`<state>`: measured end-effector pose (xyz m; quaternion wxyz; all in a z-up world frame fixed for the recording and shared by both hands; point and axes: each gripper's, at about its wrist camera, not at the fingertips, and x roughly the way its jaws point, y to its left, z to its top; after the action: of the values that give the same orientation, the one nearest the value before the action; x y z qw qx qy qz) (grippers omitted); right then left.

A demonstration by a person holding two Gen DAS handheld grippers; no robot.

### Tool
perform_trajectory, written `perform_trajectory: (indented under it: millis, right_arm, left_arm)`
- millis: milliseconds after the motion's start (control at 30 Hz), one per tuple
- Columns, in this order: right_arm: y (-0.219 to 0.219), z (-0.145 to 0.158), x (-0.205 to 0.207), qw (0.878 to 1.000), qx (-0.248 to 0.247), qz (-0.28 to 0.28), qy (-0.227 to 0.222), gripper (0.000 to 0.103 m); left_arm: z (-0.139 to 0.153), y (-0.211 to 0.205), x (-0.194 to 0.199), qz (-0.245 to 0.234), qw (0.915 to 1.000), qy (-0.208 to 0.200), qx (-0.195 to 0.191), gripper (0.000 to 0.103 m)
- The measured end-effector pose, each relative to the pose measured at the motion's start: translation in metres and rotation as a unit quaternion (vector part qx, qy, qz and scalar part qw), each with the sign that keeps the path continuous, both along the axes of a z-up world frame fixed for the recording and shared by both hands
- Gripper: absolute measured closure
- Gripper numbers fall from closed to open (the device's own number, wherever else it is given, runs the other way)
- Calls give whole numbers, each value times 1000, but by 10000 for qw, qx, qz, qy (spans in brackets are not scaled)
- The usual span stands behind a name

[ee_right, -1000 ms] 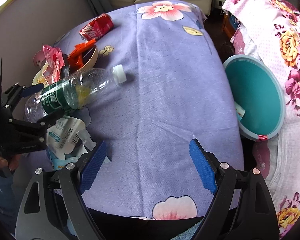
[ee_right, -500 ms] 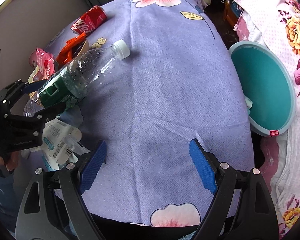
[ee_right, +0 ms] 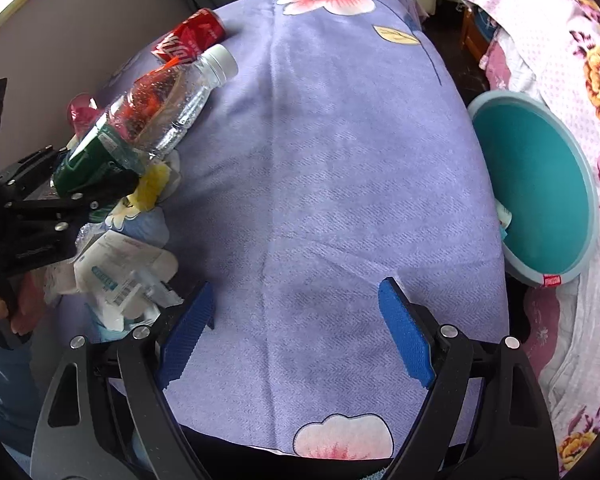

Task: Collect trash
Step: 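Grasp the green-label water bottle with the left gripper, then grasp the white medicine box with the right gripper while the left gripper holds the bottle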

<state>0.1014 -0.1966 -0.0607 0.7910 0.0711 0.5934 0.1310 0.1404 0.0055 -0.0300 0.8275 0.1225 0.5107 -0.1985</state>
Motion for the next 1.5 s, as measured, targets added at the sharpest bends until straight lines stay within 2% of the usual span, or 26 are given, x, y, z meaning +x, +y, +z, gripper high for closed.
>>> perform_trajectory:
  millis: [233,433,600,733,867,933,967,1000,1033,1067,1100,1133,1300,1500]
  right_arm:
    - [14,13,-5,9996,-91,218,-121,23]
    - [62,31,-4,9933,-243,1093,-273,23]
    - [125,32,-5,9742,-374,2220,-142,23]
    - [178,21,-10,9472,-658,3139,-48,22]
    - [205,-1,-12,9290,-1071,3539,124,23]
    - [212,-10,-11,9256,-1243,3573,138,23]
    - [213,-12,-9,9271,-1254,3529,131,23]
    - [212,-13,-5,9316,-1195,3431,123,33]
    - [210,-13,-1,9360,-1106,3336,175,52]
    - [206,-11,4,9421,-984,3200,181,56]
    - [202,-7,9,9475,-813,3085,201,67]
    - [198,-4,13,9519,-681,2980,221,73]
    - [174,20,20,9671,-302,2523,-68,85]
    - [141,51,19,9798,86,1955,-424,85]
  left_arm:
    - [21,38,-33,328,9988,-68,-365,30]
    - [42,88,-63,840,9931,-359,-739,30]
    - [41,129,-75,1245,9876,-390,-876,30]
    - [36,152,-78,1365,9855,-364,-940,30]
    - [37,168,-83,1465,9827,-428,-1054,30]
    - [38,176,-83,1548,9804,-442,-1134,30]
    - [38,179,-83,1585,9792,-437,-1187,30]
    - [37,183,-83,1612,9784,-430,-1223,30]
    - [36,184,-81,1638,9777,-420,-1246,30]
    - [35,186,-80,1660,9772,-407,-1260,30]
    - [33,187,-81,1668,9769,-397,-1273,30]
    - [33,187,-80,1669,9768,-387,-1283,30]
    - [36,180,-78,1587,9778,-419,-1300,30]
    - [55,158,-81,1407,9792,-596,-1339,30]
